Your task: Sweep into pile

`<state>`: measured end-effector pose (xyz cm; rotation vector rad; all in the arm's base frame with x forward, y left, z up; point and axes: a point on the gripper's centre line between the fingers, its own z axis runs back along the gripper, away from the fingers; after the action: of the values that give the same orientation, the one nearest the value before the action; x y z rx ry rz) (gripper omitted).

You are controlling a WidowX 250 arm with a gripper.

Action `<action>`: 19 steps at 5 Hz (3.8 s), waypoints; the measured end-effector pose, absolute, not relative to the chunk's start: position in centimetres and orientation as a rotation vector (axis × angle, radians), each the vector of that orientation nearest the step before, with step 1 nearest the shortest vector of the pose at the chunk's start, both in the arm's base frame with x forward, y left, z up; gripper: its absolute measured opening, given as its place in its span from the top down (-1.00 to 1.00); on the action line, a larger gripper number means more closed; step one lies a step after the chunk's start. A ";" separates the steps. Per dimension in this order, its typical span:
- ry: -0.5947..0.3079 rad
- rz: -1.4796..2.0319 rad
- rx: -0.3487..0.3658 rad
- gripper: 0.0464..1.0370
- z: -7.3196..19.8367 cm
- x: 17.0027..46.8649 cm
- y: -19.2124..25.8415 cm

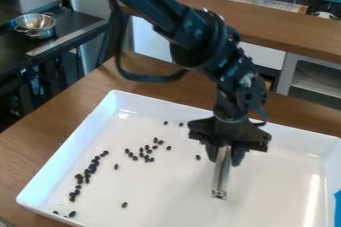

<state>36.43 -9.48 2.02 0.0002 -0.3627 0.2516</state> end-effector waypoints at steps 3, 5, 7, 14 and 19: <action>-0.316 0.348 0.016 0.30 0.3 39.6 -5.8; -0.347 0.372 0.038 0.30 -0.1 40.0 -1.5; -0.387 0.338 0.091 0.30 -0.7 39.7 0.5; -0.246 0.842 0.506 0.30 1.5 29.2 7.9; -0.313 0.367 0.211 0.31 -0.6 30.8 -6.1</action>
<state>30.77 -6.10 -0.63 0.2106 -0.3135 0.3675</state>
